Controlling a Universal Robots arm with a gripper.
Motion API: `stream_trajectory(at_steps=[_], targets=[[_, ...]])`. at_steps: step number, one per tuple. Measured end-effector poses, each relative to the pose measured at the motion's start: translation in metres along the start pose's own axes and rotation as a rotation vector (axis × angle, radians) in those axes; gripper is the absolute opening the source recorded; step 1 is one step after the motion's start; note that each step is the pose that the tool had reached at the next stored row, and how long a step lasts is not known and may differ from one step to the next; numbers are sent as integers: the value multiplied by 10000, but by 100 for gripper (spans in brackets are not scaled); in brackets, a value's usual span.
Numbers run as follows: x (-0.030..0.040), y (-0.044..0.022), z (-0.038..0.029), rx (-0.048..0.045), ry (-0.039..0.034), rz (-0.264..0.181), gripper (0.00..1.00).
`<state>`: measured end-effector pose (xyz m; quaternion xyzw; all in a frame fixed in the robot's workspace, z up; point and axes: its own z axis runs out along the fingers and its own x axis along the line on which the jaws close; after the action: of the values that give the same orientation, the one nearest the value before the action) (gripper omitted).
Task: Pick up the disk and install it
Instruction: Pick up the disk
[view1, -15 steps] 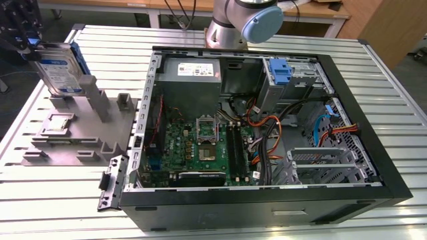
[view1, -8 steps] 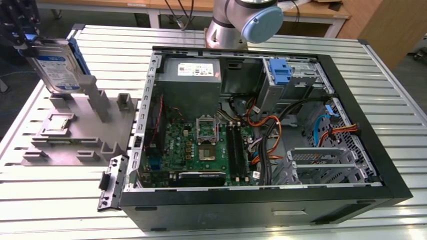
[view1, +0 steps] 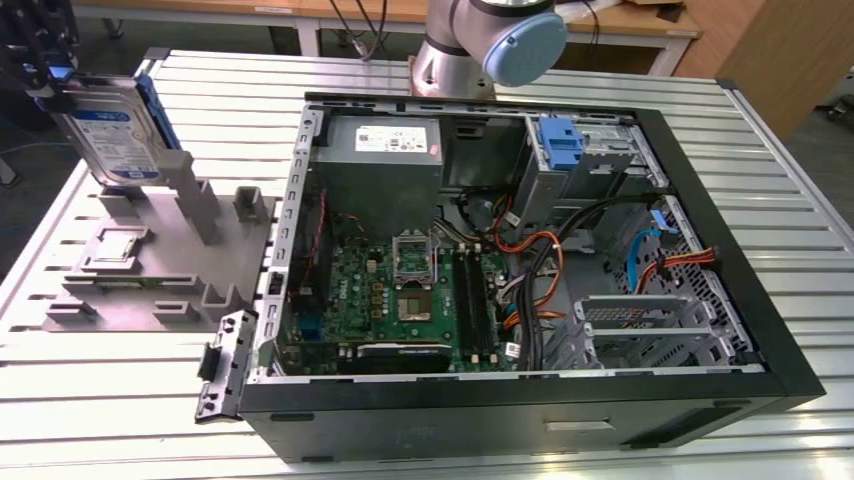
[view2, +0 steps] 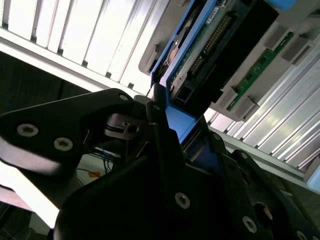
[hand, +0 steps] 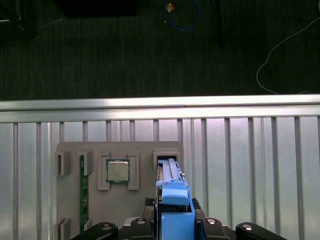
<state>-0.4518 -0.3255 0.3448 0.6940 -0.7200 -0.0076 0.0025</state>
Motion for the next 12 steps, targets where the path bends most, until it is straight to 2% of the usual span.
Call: stream_trajectory(at_steps=[12], targets=[[0,1,-46,-1,3,0,36]])
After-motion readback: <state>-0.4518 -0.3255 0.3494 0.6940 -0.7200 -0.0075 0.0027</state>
